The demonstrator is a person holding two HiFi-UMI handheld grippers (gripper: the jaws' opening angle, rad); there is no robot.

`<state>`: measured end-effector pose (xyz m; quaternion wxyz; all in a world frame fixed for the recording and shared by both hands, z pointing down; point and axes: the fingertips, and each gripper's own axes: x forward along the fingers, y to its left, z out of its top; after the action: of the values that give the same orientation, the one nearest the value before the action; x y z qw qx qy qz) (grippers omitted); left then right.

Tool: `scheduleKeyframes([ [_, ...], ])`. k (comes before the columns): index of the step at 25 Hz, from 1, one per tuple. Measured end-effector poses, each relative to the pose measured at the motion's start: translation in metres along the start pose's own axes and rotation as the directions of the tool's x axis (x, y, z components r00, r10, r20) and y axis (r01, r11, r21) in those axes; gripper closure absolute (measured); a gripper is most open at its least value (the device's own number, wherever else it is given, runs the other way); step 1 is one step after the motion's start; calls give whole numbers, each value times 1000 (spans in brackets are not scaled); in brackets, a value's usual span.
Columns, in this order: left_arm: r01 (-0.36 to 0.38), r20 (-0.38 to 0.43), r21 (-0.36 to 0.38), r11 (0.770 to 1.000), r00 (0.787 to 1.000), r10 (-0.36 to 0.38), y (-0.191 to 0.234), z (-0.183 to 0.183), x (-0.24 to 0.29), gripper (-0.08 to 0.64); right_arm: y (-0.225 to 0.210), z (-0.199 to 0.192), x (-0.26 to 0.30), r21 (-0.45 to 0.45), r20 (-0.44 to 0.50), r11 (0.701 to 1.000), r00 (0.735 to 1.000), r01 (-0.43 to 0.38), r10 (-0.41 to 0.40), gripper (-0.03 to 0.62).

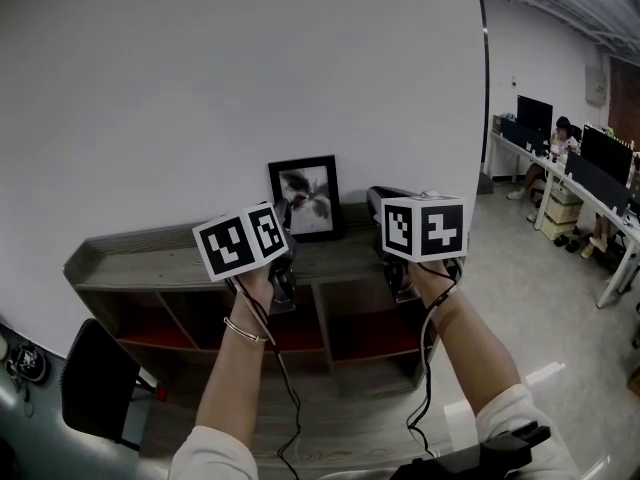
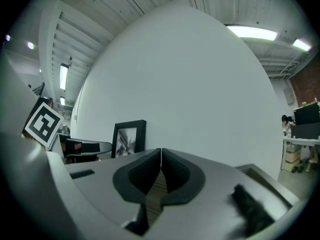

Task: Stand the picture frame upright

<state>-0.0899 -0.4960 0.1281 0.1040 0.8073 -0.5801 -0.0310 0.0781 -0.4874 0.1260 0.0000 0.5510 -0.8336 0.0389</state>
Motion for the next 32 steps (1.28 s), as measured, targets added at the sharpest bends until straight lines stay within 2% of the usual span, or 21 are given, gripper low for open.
scheduleKeyframes([
  [8, 8, 13, 28, 1000, 1000, -9, 3, 7, -18, 434, 10, -1, -9, 9, 13, 1000, 1000, 21, -21, 560],
  [18, 56, 60, 57, 997, 996, -59, -9, 11, -67, 434, 32, -3, -45, 29, 53, 999, 998, 43, -45, 560],
  [27, 82, 46, 45, 996, 995, -84, -18, -12, -105, 434, 56, -23, -78, 38, 31, 998, 998, 48, -49, 560],
  [32, 106, 39, 35, 994, 993, -107, -25, -33, -125, 434, 61, -48, -93, 58, 2, 997, 999, 43, -43, 560],
])
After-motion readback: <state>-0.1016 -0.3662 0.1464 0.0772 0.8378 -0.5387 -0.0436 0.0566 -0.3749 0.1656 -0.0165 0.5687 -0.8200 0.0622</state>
